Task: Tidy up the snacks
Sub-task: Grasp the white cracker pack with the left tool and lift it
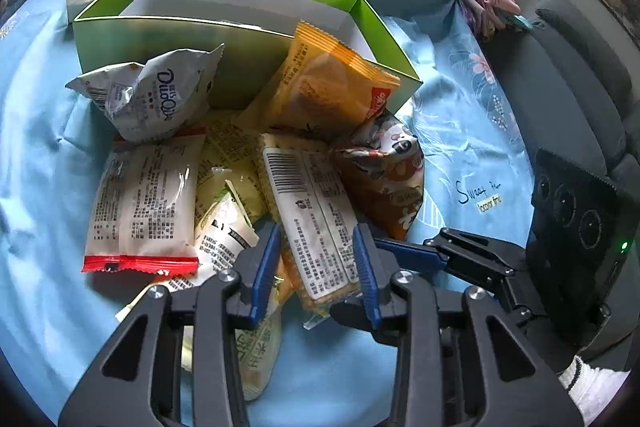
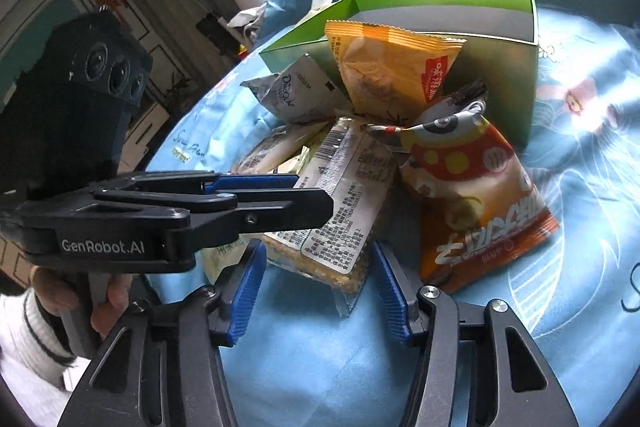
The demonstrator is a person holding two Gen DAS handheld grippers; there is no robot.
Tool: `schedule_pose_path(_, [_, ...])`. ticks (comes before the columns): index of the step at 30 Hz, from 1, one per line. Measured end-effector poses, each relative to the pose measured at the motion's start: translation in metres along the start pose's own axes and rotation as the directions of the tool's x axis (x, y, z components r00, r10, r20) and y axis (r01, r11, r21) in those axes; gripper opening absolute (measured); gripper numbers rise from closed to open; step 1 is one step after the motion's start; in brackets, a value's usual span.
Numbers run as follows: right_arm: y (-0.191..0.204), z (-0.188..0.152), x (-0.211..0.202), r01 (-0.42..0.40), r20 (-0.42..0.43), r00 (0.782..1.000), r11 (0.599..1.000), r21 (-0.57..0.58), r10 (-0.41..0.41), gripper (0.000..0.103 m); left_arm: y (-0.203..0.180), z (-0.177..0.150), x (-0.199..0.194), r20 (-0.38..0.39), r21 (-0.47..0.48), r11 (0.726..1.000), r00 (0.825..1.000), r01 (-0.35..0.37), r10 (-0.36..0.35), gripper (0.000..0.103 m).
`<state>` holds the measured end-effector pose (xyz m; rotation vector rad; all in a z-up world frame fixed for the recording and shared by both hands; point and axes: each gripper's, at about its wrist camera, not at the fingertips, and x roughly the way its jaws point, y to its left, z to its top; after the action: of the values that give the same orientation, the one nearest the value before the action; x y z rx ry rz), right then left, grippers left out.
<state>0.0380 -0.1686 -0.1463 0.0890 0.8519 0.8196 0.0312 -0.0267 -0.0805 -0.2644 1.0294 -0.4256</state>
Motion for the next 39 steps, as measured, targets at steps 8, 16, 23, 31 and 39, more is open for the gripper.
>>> schedule_pose_path(8, [0.008, -0.002, -0.010, -0.004, 0.017, 1.000, 1.000, 0.003, 0.004, 0.044, -0.005, -0.007, -0.014, 0.018, 0.007, 1.000, 1.000, -0.015, 0.015, 0.035])
schedule_pose_path(16, [0.023, -0.003, -0.017, -0.016, 0.025, 1.000, 1.000, -0.001, 0.016, 0.041, -0.008, -0.016, -0.031, 0.047, 0.005, 0.999, 0.998, -0.044, 0.044, 0.035])
schedule_pose_path(23, [0.036, -0.001, -0.020, -0.036, 0.044, 0.998, 0.999, -0.016, 0.036, 0.041, -0.011, -0.013, -0.047, 0.090, 0.012, 0.998, 0.994, -0.063, 0.061, 0.035])
schedule_pose_path(31, [0.059, 0.016, -0.015, -0.058, 0.043, 0.997, 0.996, -0.067, 0.061, 0.018, -0.033, -0.009, -0.050, 0.115, 0.083, 0.996, 0.993, -0.043, 0.033, 0.026])
schedule_pose_path(39, [0.027, 0.015, -0.017, -0.013, 0.085, 0.996, 0.999, 0.038, 0.010, 0.023, -0.001, 0.002, -0.038, 0.080, -0.029, 0.998, 0.995, -0.055, 0.057, 0.040])
